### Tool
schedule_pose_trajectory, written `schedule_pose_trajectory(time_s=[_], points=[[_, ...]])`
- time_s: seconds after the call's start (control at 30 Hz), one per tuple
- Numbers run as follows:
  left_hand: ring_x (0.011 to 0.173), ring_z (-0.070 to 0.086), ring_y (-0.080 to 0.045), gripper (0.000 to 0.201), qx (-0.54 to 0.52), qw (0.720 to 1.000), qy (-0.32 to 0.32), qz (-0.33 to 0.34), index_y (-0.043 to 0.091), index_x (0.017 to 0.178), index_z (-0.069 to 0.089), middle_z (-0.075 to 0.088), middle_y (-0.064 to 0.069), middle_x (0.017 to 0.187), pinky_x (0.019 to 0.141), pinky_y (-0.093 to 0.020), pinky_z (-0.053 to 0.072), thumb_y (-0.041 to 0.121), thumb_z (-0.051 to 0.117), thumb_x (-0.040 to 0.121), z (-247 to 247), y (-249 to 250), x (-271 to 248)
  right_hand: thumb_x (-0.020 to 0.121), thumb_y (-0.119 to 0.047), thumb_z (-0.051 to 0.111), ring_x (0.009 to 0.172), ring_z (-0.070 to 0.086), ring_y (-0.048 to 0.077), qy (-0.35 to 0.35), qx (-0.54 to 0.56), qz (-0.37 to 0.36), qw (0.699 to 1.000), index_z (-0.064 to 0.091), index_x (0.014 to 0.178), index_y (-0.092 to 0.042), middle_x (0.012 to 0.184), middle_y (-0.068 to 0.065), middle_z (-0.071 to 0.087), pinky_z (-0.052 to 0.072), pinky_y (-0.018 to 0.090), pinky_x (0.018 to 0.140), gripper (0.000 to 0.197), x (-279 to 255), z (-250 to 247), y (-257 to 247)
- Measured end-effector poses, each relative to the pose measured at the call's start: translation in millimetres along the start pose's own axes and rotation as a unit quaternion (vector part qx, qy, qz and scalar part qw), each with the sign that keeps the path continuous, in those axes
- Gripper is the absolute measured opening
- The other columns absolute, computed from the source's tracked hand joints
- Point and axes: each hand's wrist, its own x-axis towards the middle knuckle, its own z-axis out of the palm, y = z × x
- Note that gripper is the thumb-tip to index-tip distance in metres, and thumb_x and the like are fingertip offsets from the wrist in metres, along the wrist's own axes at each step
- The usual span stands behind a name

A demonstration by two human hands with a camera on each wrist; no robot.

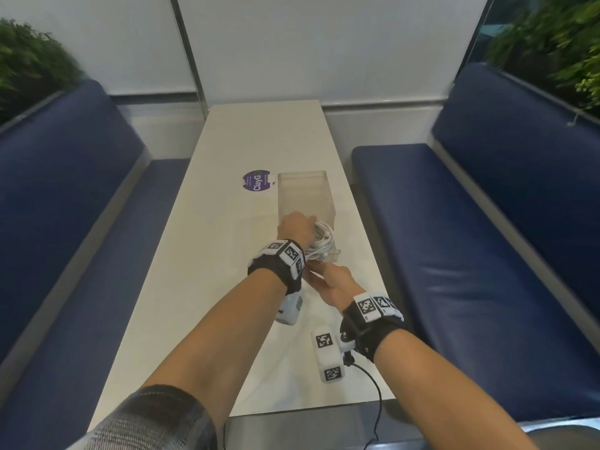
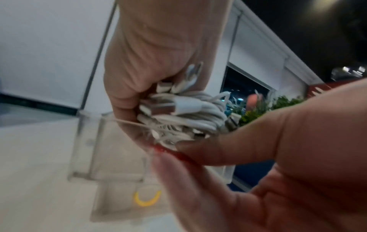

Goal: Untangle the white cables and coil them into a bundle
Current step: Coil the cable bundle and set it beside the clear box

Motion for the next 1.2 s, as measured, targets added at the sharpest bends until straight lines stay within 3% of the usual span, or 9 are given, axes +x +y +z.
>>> schedule_pose_trajectory(time_s=[0.2, 0.37, 0.53, 0.63, 0.7, 0.8, 0.9, 1.1, 1.2], points=[[0.108, 0.062, -0.035, 0.04, 0.133, 0.984, 0.087, 0.077, 0.003, 0.113, 0.065, 0.063, -0.016, 0.118, 0.083, -0.037, 0.048, 0.035, 0.043, 0.103, -2, -4, 1, 0.081, 0.016, 0.066, 0.073, 0.067, 0.031, 0.054, 0.018, 0.023, 0.998, 0.066, 0.097, 0.013, 0.085, 0.023, 0.07, 0.062, 0.033, 0.061, 0.017, -2, 2, 4], [0.092, 0.065, -0.037, 0.033, 0.218, 0.952, 0.134, 0.17, 0.013, 0.128, 0.043, 0.068, -0.013, 0.099, 0.066, -0.037, 0.039, 0.034, 0.048, 0.102, -5, -8, 2, 0.084, 0.013, 0.065, 0.084, 0.068, 0.036, 0.061, 0.033, 0.012, 0.998, 0.064, 0.085, 0.011, 0.087, 0.024, 0.069, 0.057, 0.041, 0.085, 0.002, -3, 2, 8], [0.087, 0.064, -0.035, 0.045, 0.177, 0.939, 0.049, 0.29, 0.024, 0.12, 0.053, 0.067, -0.013, 0.093, 0.067, -0.033, 0.041, 0.058, 0.03, 0.101, -9, -23, -14, 0.084, 0.013, 0.064, 0.082, 0.069, 0.038, 0.065, 0.014, -0.008, 0.998, 0.064, 0.083, 0.011, 0.086, 0.026, 0.07, 0.058, 0.042, 0.084, 0.002, -6, 4, 8], [0.106, 0.056, -0.031, 0.07, 0.225, 0.921, -0.034, 0.317, 0.04, 0.129, 0.05, 0.061, -0.011, 0.113, 0.086, -0.041, 0.048, 0.086, 0.032, 0.08, -9, -39, -26, 0.081, 0.017, 0.064, 0.075, 0.069, 0.033, 0.091, -0.012, -0.031, 0.995, 0.065, 0.089, 0.006, 0.083, 0.021, 0.07, 0.061, 0.04, 0.071, 0.013, -4, 3, 6], [0.112, 0.049, -0.034, 0.065, 0.304, 0.891, -0.002, 0.338, 0.037, 0.136, 0.047, 0.057, -0.017, 0.122, 0.094, -0.044, 0.041, 0.078, 0.031, 0.088, -6, -48, -28, 0.082, 0.019, 0.06, 0.071, 0.066, 0.031, 0.096, -0.01, -0.041, 0.995, 0.064, 0.091, 0.006, 0.083, 0.02, 0.068, 0.06, 0.041, 0.069, 0.016, -4, 4, 7], [0.115, 0.046, -0.036, 0.041, 0.364, 0.85, 0.063, 0.376, 0.026, 0.138, 0.046, 0.052, -0.018, 0.134, 0.096, -0.044, 0.039, 0.046, 0.038, 0.103, 0, -49, -31, 0.081, 0.02, 0.059, 0.068, 0.065, 0.03, 0.099, -0.014, -0.046, 0.994, 0.065, 0.088, 0.01, 0.08, 0.02, 0.067, 0.061, 0.034, 0.054, 0.014, -5, 7, 8], [0.117, 0.047, -0.035, 0.044, 0.367, 0.853, 0.066, 0.366, 0.019, 0.143, 0.042, 0.053, -0.017, 0.134, 0.097, -0.044, 0.04, 0.024, 0.047, 0.1, 3, -47, -29, 0.08, 0.02, 0.062, 0.066, 0.065, 0.029, 0.097, -0.014, -0.053, 0.994, 0.066, 0.084, 0.009, 0.076, 0.018, 0.068, 0.059, 0.032, 0.05, 0.012, -8, 8, 7], [0.12, 0.047, -0.034, 0.053, 0.345, 0.867, 0.085, 0.349, 0.005, 0.146, 0.036, 0.052, -0.017, 0.132, 0.098, -0.041, 0.038, 0.015, 0.049, 0.095, 8, -40, -20, 0.079, 0.019, 0.064, 0.079, 0.07, 0.036, 0.076, 0.004, -0.061, 0.995, 0.067, 0.093, 0.015, 0.093, 0.028, 0.071, 0.063, 0.034, 0.063, 0.015, -13, 9, 6], [0.125, 0.043, -0.035, 0.054, 0.306, 0.881, 0.039, 0.36, 0.009, 0.149, 0.032, 0.044, -0.018, 0.14, 0.104, -0.043, 0.035, 0.03, 0.044, 0.101, 4, -47, -14, 0.078, 0.019, 0.064, 0.073, 0.069, 0.033, 0.085, 0.001, -0.062, 0.994, 0.066, 0.089, 0.014, 0.082, 0.023, 0.07, 0.062, 0.035, 0.064, 0.012, -13, 8, 4]])
